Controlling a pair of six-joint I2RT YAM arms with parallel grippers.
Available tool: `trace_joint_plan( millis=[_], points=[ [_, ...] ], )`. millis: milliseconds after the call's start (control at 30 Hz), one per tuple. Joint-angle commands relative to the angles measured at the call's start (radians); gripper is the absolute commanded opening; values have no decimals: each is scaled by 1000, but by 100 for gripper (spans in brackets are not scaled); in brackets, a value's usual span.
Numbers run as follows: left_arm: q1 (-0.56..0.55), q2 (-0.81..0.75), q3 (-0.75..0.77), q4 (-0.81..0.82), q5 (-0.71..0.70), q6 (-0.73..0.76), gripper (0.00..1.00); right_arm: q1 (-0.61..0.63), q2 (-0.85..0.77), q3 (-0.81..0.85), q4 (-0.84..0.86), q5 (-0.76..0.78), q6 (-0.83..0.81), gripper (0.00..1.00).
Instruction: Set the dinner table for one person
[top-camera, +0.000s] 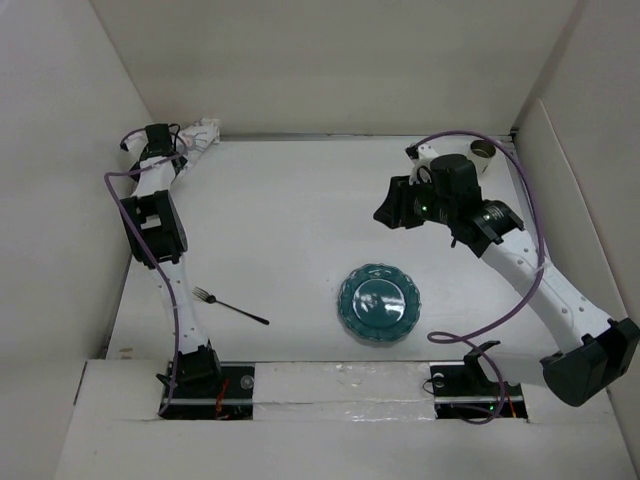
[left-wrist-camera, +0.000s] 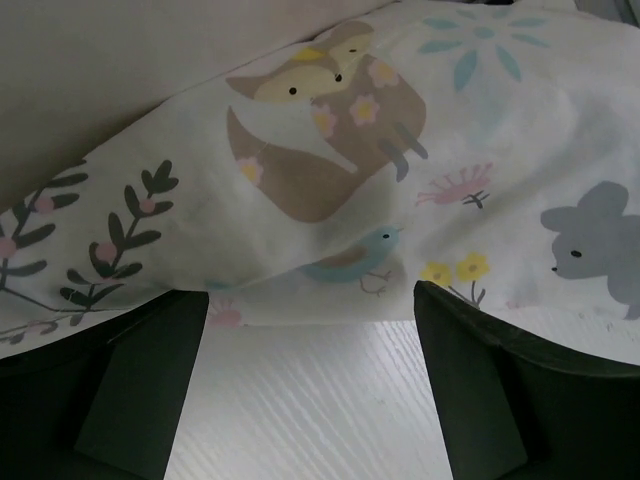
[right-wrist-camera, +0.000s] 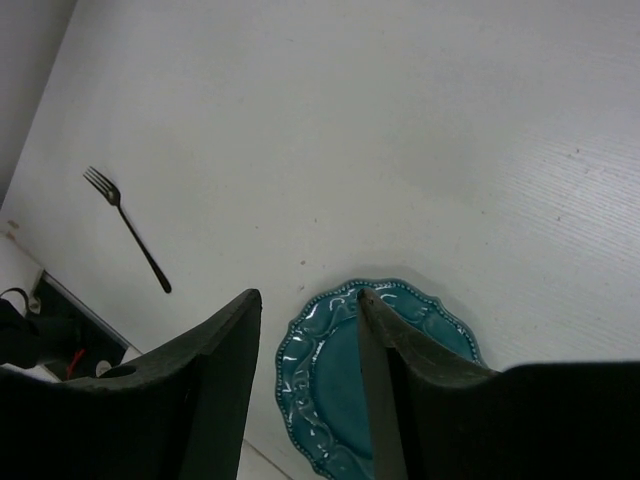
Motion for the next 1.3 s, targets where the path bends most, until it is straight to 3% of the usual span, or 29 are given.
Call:
trace_joint_plan(
  millis=[0,100,167,200,267,300,333,367,500,700,867,1100,1167,1267],
  points=[
    [32,15,68,7,-1,-48,82,5,23,66,25,-45,-13,49],
    [43,43,82,18,59,-53,83,25,52,95,16,-45,-13,49],
    [54,71,88,32,120,-51,74,36,63,107,16,-44,-13,49],
    [54,83,91,32,131,-53,56,36,66,110,14,-42,-10,49],
    [54,94,88,36,177,-49,33,36,75,126,13,-41,-10,49],
    [54,97,88,36,191,-46,13,45,78,133,10,-33,-10,49],
    [54,94,83,33,213,-46,13,45,86,141,6,-30,-10,49],
    [54,88,65,46,226,-48,0,45,88,152,6,-23,-10,49],
    [3,-7,-21,111,266,-28,0,45,100,172,26,-9,-22,49],
    [-173,-203,-206,236,340,-28,0,45,112,173,75,-22,-39,48],
    [-307,-310,-237,250,370,-36,0,45,94,163,94,-30,-54,49],
    [-416,-524,-243,263,537,-71,0,16,84,167,88,33,-39,49],
    [-416,-570,-330,314,560,-106,0,7,100,173,88,54,-25,52],
    [-416,-652,-491,426,635,-189,0,7,133,161,106,66,-11,66]
  ],
)
